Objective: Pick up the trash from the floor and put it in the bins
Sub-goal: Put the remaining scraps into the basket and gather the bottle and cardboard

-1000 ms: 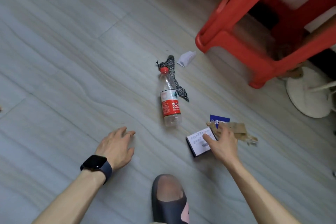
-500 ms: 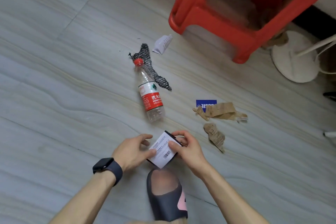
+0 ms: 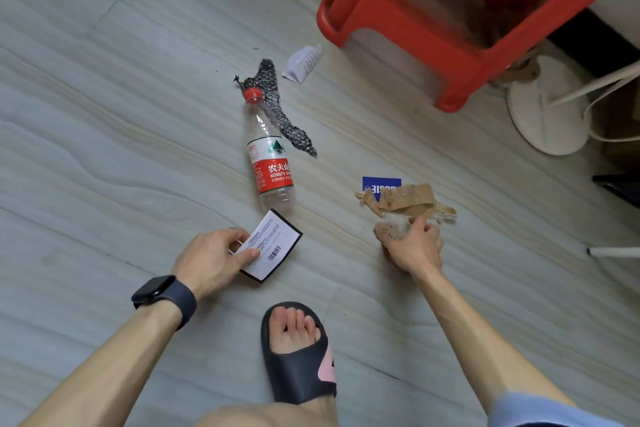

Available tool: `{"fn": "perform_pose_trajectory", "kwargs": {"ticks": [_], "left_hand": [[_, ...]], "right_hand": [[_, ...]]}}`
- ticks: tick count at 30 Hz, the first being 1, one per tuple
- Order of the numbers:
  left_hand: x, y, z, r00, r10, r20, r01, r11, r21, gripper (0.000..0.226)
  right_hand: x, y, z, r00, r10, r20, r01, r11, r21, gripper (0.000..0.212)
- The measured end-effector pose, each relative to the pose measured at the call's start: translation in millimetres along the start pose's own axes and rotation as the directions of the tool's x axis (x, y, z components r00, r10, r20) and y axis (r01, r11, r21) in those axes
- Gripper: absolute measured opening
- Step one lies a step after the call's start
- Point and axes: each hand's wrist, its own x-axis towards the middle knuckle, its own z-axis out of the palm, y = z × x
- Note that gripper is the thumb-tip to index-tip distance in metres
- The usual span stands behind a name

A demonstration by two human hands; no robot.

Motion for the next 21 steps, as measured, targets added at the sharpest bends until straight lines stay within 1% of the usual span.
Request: {"fn": "perform_pose_trajectory", "kwargs": {"ticks": [1, 2, 3, 4, 5, 6, 7, 8, 9, 10, 11, 12, 13, 14, 15, 17, 19, 21], "left_hand": [[-1.6, -4.9, 0.6, 1.0, -0.015, 0.005, 0.015, 1.0, 0.012, 0.012], [-3.2, -8.9, 1.3, 1.0, -0.026, 0.007, 0.026, 0.999, 0.02, 0.012], [-4.4, -12.7, 2.2, 0.999, -0.034, 0.007, 0.034, 0.999, 0.029, 0.014], [-5.0, -15.2, 2.4, 0.999, -0.037, 0.001, 0.037, 0.999, 0.032, 0.016], [-5.3, -17.1, 2.4, 0.999, -0.039, -0.003, 0.039, 0.999, 0.034, 0.017], [-5.0, -18.3, 2.1, 0.999, -0.04, -0.007, 0.04, 0.999, 0.033, 0.017], [-4.9, -18.4, 1.3, 0.999, -0.04, -0.007, 0.04, 0.999, 0.034, 0.016], [-4.7, -18.5, 0.5, 0.999, -0.036, -0.009, 0.037, 0.999, 0.034, 0.016], [-4.8, -18.6, 0.0, 0.999, -0.034, -0.01, 0.034, 0.999, 0.033, 0.015], [-4.5, -18.5, -0.7, 1.0, -0.028, -0.011, 0.029, 0.999, 0.032, 0.015], [-5.2, -18.1, -1.1, 1.0, -0.027, -0.011, 0.027, 0.999, 0.033, 0.015], [-5.7, -18.1, -2.4, 1.0, -0.021, -0.013, 0.021, 0.999, 0.039, 0.016], [-5.8, -17.4, -3.9, 1.0, -0.018, -0.015, 0.019, 0.999, 0.044, 0.016], [-5.5, -17.3, -5.2, 1.0, -0.015, -0.019, 0.016, 0.999, 0.046, 0.016], [-5.4, -16.7, -6.9, 1.0, -0.014, -0.025, 0.015, 0.999, 0.043, 0.016], [-5.5, -14.1, -8.3, 0.999, -0.016, -0.043, 0.018, 0.999, 0.032, 0.014], [-5.4, -13.6, -8.2, 0.999, -0.021, -0.047, 0.022, 0.999, 0.024, 0.015], [-7.7, -16.2, -7.7, 0.999, -0.035, -0.038, 0.036, 0.999, 0.019, 0.02]], "right_hand": [[-0.3, 3.6, 1.9, 1.0, -0.007, 0.027, 0.008, 1.0, -0.009, 0.065], [-0.6, 7.1, 5.1, 0.998, -0.043, 0.039, 0.042, 0.999, 0.03, 0.055], [-2.9, 9.4, 7.3, 0.992, -0.107, 0.064, 0.101, 0.991, 0.089, 0.045], [-5.0, 8.9, 8.6, 0.974, -0.188, 0.124, 0.167, 0.972, 0.164, 0.037], [-8.4, 6.7, 9.4, 0.935, -0.273, 0.225, 0.222, 0.949, 0.225, 0.031], [-12.5, 3.3, 8.7, 0.882, -0.349, 0.317, 0.266, 0.923, 0.277, 0.028], [-15.6, -1.6, 5.8, 0.858, -0.391, 0.333, 0.288, 0.903, 0.318, 0.026], [-14.4, -7.2, 2.4, 0.883, -0.406, 0.235, 0.309, 0.881, 0.358, 0.026], [-8.7, -11.1, -0.7, 0.926, -0.374, 0.058, 0.33, 0.872, 0.362, 0.031], [0.1, -14.8, -4.6, 0.943, -0.305, -0.129, 0.331, 0.882, 0.334, 0.042], [8.9, -19.0, -9.6, 0.949, -0.21, -0.235, 0.278, 0.908, 0.314, 0.058], [15.8, -24.6, -14.8, 0.964, -0.11, -0.242, 0.189, 0.924, 0.333, 0.076], [24.3, -29.7, -17.3, 0.984, -0.033, -0.175, 0.095, 0.93, 0.356, 0.093], [29.8, -35.5, -16.6, 0.996, -0.009, -0.088, 0.039, 0.936, 0.349, 0.104], [32.9, -40.8, -13.2, 0.999, -0.025, -0.029, 0.033, 0.951, 0.307, 0.107], [36.4, -49.3, -1.5, 0.992, -0.124, -0.029, 0.128, 0.966, 0.227, 0.101], [37.3, -60.0, 7.5, 0.983, -0.173, -0.061, 0.183, 0.945, 0.272, 0.088], [35.5, -70.0, 9.6, 0.984, -0.171, -0.042, 0.175, 0.932, 0.318, 0.076]]}}
